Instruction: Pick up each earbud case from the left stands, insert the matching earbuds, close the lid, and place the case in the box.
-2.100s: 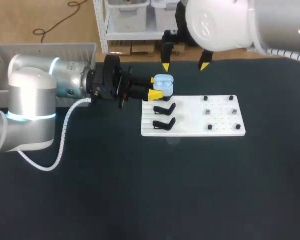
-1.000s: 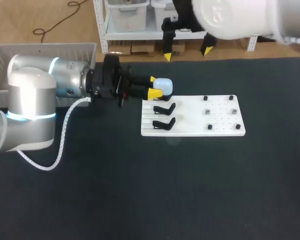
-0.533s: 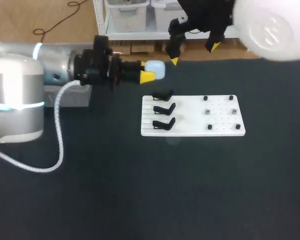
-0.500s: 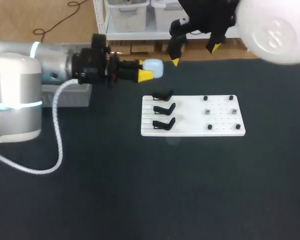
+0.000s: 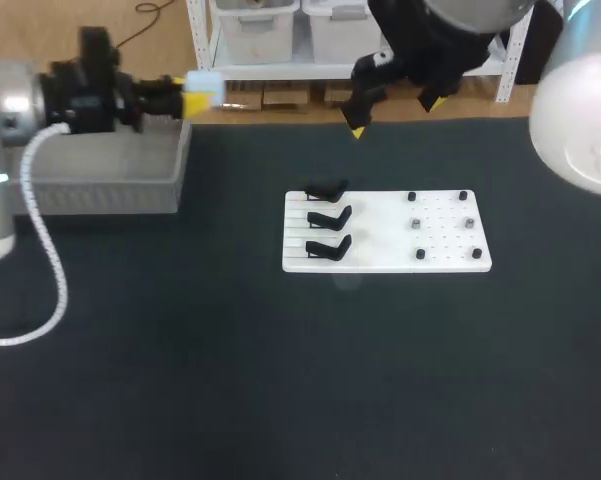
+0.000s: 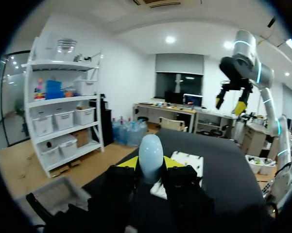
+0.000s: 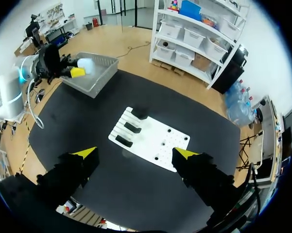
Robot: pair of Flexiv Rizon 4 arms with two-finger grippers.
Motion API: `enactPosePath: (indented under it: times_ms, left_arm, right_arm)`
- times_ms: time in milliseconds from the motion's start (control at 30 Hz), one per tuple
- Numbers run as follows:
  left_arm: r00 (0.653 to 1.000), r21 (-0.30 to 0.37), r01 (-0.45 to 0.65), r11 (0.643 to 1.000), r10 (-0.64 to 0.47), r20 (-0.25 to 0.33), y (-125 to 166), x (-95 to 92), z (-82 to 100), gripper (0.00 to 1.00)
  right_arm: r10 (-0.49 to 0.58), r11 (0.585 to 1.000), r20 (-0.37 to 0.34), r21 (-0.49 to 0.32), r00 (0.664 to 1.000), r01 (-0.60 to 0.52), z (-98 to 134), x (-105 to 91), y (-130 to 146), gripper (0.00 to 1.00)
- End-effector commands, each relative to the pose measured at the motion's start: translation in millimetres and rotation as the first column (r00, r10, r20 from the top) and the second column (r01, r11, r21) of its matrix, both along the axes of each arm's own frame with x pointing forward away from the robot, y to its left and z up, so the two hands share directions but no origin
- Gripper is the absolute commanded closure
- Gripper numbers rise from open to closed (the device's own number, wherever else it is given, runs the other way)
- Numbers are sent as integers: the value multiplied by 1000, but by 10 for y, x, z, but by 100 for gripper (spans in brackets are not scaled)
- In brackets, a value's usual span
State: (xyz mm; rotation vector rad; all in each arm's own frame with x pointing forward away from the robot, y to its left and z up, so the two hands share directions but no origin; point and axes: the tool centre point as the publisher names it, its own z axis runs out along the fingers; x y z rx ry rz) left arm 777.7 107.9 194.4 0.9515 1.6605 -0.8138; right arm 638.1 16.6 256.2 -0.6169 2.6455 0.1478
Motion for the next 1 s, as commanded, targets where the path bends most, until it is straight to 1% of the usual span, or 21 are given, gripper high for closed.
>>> enactPosePath:
  times_ms: [33, 67, 100, 167, 233, 267, 300, 333, 400, 500, 533, 567, 600, 633, 667, 700, 800, 867, 1000]
  left_arm:
    - [948, 108, -317, 942, 314, 51, 455, 107, -166, 100]
    - [935, 133, -355, 925, 352, 50, 583, 190, -254, 100]
    - [923, 142, -385, 912, 383, 40, 697, 257, -325, 100]
    - [905, 188, -423, 887, 422, 45, 887, 374, -459, 100]
    - [879, 196, -470, 861, 476, 19, 1060, 479, -594, 100]
    - [872, 222, -482, 847, 489, 25, 1144, 530, -666, 100]
    - [851, 216, -515, 830, 525, 13, 1233, 575, -732, 100]
    - [839, 207, -532, 821, 545, -3, 1315, 618, -790, 100]
    - [825, 231, -551, 802, 565, 6, 1425, 666, -873, 100]
    - [808, 239, -571, 786, 590, -9, 1533, 695, -939, 100]
    - [807, 240, -572, 785, 591, -9, 1573, 706, -958, 100]
    - [802, 242, -578, 780, 598, -14, 1610, 714, -971, 94]
    - [796, 242, -585, 774, 605, -14, 1642, 718, -975, 63]
    - [791, 245, -590, 769, 612, -13, 1667, 720, -972, 17]
    - [788, 247, -594, 765, 616, -11, 1686, 720, -963, 0]
    - [781, 251, -605, 756, 624, 6, 1698, 711, -943, 0]
    - [786, 238, -601, 763, 618, 7, 1695, 671, -862, 0]
    - [799, 224, -588, 777, 601, 14, 1665, 641, -800, 0]
    - [799, 224, -588, 777, 601, 14, 1665, 641, -800, 0]
  right_arm:
    - [-3, 1000, 38, 18, 999, 2, -17, -28, -20, 0]
    - [-3, 1000, 38, 18, 999, 2, -17, -28, -20, 0]
    - [-3, 1000, 38, 18, 999, 2, -17, -28, -20, 0]
    - [-3, 1000, 38, 18, 999, 2, -17, -28, -20, 0]
    - [-3, 1000, 38, 18, 999, 2, -17, -28, -20, 0]
    - [-3, 1000, 38, 18, 999, 2, -17, -28, -20, 0]
    - [-3, 1000, 38, 18, 999, 2, -17, -28, -20, 0]
    - [-3, 1000, 38, 18, 999, 2, -17, -28, -20, 0]
    - [-3, 1000, 38, 18, 999, 2, -17, -28, -20, 0]
    - [-3, 1000, 38, 18, 999, 2, -17, -28, -20, 0]
    - [-3, 1000, 38, 18, 999, 2, -17, -28, -20, 0]
    - [-3, 1000, 38, 18, 999, 2, -17, -28, -20, 0]
    - [-3, 1000, 38, 18, 999, 2, -17, -28, -20, 0]
    - [-3, 1000, 38, 18, 999, 2, -17, -28, -20, 0]
    - [-3, 1000, 38, 18, 999, 2, -17, -28, -20, 0]
    - [-3, 1000, 38, 18, 999, 2, -17, -28, -20, 0]
    - [-3, 1000, 38, 18, 999, 2, -17, -28, -20, 0]
    - [-3, 1000, 38, 18, 999, 2, -17, -28, -20, 0]
    - [-3, 1000, 38, 18, 999, 2, -17, -28, -20, 0]
